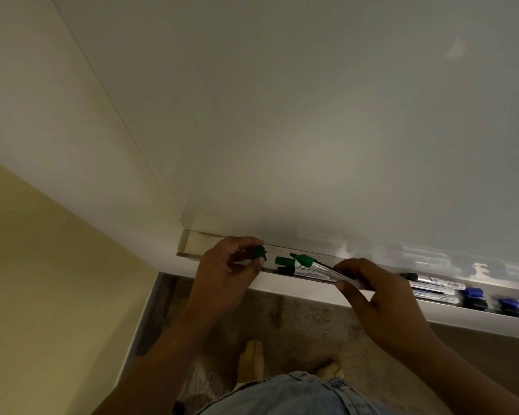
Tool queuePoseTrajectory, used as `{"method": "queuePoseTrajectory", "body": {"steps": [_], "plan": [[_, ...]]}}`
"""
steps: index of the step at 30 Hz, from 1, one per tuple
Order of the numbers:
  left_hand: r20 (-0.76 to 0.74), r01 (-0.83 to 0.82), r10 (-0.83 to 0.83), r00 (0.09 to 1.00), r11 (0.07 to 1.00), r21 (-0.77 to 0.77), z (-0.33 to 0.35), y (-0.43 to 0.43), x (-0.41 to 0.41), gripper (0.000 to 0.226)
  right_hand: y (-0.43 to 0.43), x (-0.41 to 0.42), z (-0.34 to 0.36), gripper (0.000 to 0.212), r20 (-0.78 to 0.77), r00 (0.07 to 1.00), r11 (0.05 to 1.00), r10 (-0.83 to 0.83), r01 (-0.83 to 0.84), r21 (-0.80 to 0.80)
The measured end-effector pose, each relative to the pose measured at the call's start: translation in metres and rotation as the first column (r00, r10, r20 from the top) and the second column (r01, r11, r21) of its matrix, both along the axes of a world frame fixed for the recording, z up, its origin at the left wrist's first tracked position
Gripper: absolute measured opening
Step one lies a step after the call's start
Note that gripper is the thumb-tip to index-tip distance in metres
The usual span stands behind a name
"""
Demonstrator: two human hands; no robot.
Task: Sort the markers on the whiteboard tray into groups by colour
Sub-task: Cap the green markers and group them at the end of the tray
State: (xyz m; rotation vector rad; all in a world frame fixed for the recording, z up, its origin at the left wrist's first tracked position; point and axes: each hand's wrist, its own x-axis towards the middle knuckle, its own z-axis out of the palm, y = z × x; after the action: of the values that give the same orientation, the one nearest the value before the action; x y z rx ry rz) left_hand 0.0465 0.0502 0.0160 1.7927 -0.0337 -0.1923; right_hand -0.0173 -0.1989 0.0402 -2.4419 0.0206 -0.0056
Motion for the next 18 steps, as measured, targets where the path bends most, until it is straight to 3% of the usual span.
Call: {"method": "queuePoseTrajectory", "body": {"steps": [5, 12, 18], "plan": [[0.020, 0.097, -0.095, 0.995, 0.984, -0.146, 0.019, -0.002, -0.006, 0.040, 0.003, -0.008, 0.029, 0.029, 0.108, 0.993, 0.998, 0.039, -0.044, 0.043], [0.172, 0.160, -0.146, 0.974, 0.985, -0.071, 0.026, -0.002, -0.007, 0.019, 0.002, -0.011, 0.040, 0.028, 0.141, 0.989, 0.998, 0.047, -0.052, 0.027], [0.207, 0.199, -0.188, 0.960, 0.979, -0.033, 0.029, -0.005, -0.008, 0.028, 0.005, -0.010, 0.043, 0.028, 0.127, 0.991, 0.999, 0.050, -0.051, 0.012]]}}
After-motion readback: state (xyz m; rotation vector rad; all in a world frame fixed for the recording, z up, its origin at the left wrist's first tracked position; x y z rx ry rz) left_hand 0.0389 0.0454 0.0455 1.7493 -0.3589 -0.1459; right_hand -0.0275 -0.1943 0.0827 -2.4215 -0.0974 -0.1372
